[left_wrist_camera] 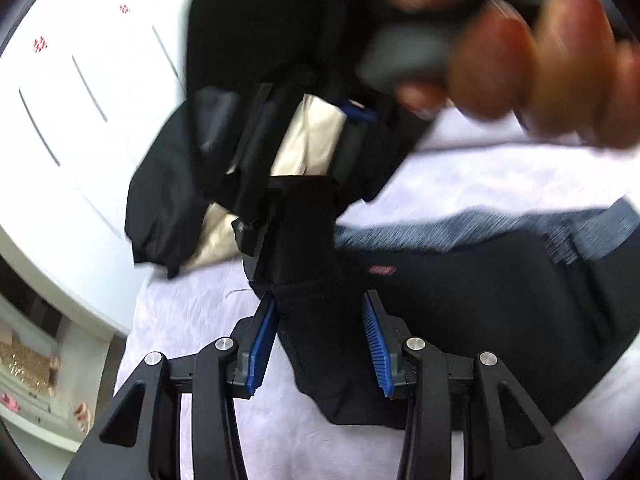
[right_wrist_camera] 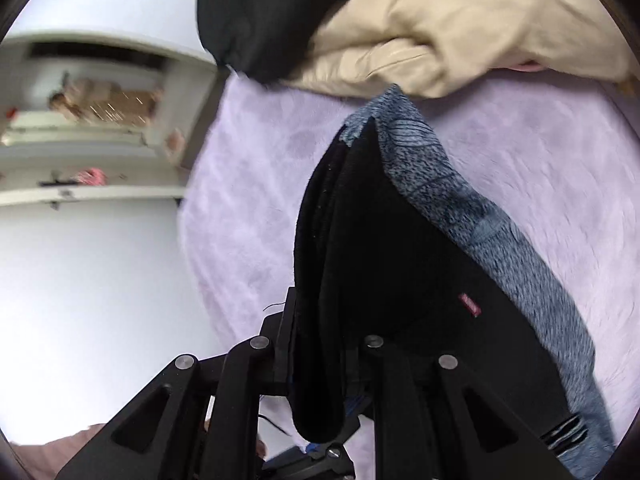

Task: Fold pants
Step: 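Grasp the trouser end with the right gripper and fold it toward the waistband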

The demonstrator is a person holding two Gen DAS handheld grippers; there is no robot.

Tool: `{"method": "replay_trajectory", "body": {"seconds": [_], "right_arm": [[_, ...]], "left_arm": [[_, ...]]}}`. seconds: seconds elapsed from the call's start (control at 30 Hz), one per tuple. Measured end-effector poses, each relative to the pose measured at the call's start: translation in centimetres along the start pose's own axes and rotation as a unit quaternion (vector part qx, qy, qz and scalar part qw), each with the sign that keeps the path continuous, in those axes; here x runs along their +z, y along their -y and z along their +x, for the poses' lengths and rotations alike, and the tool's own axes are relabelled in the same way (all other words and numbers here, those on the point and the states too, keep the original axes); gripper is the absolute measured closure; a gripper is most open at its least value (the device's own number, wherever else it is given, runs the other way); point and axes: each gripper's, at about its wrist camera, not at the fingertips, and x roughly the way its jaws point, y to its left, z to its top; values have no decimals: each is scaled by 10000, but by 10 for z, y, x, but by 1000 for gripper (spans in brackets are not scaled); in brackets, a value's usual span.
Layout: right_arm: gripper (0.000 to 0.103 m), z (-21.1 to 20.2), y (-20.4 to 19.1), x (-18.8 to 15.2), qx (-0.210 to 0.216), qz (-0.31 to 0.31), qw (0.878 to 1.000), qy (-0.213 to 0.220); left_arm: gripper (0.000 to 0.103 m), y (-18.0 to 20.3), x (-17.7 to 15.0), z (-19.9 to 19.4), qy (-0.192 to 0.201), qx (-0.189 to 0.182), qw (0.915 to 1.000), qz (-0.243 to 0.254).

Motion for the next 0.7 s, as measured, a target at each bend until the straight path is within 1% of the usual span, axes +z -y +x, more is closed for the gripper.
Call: {"method": "replay_trajectory", "body": {"seconds": [0.07, 0.13, 0.23, 0.27, 0.33, 0.37, 0.47, 0.6, 0.7], "right_arm": [[87, -34, 15, -22, 444, 142, 9981, 413], [87, -64, 32, -49, 847, 292, 9925, 830], [87, -102, 55, -93, 1253, 458, 9806, 1433], [87, -120, 67, -115, 1373, 546, 9743, 1698], [86, -140, 88, -150, 1524, 710, 9637, 2072], [86, -154, 104, -175, 1617, 844, 9558, 2305], [86, -182, 146, -234, 1693, 1163, 9390, 2760], [86, -196, 206, -304, 1751, 1669, 9207, 3064], [86, -185, 246, -344, 1806, 2064, 9077, 3177]], "left_arm": [[60, 11, 13, -17, 177, -154, 9997, 86], [60, 25, 26, -35, 351, -324, 9987, 203], [60, 58, 45, -62, 567, -650, 9951, 484], [60, 69, 49, -70, 606, -756, 9938, 550], [60, 96, 58, -84, 670, -1010, 9900, 716], [60, 113, 62, -91, 710, -1159, 9873, 828], [60, 167, 66, -102, 761, -1543, 9768, 1273], [60, 235, 62, -106, 689, -2000, 9611, 1774], [60, 281, 51, -99, 543, -2181, 9518, 2088]]}}
